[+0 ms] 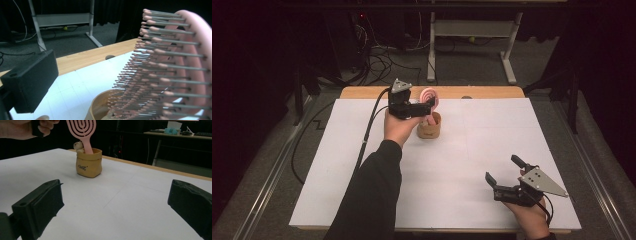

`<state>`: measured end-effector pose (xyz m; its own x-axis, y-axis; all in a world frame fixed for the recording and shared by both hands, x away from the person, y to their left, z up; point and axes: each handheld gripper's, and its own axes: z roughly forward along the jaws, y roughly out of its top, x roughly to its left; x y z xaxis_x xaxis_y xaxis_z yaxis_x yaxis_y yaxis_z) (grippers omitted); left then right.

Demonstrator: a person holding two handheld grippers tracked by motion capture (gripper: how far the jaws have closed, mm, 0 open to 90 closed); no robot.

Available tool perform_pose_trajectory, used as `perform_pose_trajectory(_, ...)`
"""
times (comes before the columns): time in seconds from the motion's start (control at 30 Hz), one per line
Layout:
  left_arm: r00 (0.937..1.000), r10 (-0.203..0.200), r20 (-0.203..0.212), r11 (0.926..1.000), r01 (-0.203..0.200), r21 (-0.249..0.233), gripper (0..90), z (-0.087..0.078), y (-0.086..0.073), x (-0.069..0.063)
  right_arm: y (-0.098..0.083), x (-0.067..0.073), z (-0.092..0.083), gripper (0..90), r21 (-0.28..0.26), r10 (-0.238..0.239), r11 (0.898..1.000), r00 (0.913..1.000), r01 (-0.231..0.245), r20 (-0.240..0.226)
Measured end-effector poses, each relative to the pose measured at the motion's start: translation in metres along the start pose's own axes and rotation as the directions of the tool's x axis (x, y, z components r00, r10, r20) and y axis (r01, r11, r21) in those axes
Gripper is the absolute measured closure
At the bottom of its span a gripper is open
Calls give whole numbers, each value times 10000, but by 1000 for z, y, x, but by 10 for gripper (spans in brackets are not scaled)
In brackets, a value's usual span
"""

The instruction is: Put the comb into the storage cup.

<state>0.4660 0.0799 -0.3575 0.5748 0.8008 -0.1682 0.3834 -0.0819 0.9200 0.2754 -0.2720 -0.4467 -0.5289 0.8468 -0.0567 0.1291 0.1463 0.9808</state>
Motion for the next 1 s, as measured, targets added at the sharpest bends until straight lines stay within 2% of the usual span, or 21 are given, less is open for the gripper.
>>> perform_pose_trajectory(0.47,9996,144,229,9997,-140,-187,0,-6,-5,-11,0,1,0,4,-8,-37,10000,10000,37,-20)
perform_pose_trajectory(1.0,9984,174,539,9996,-160,-252,0,-15,-18,-13,0,3,1,4,63,-101,9999,9999,101,-45)
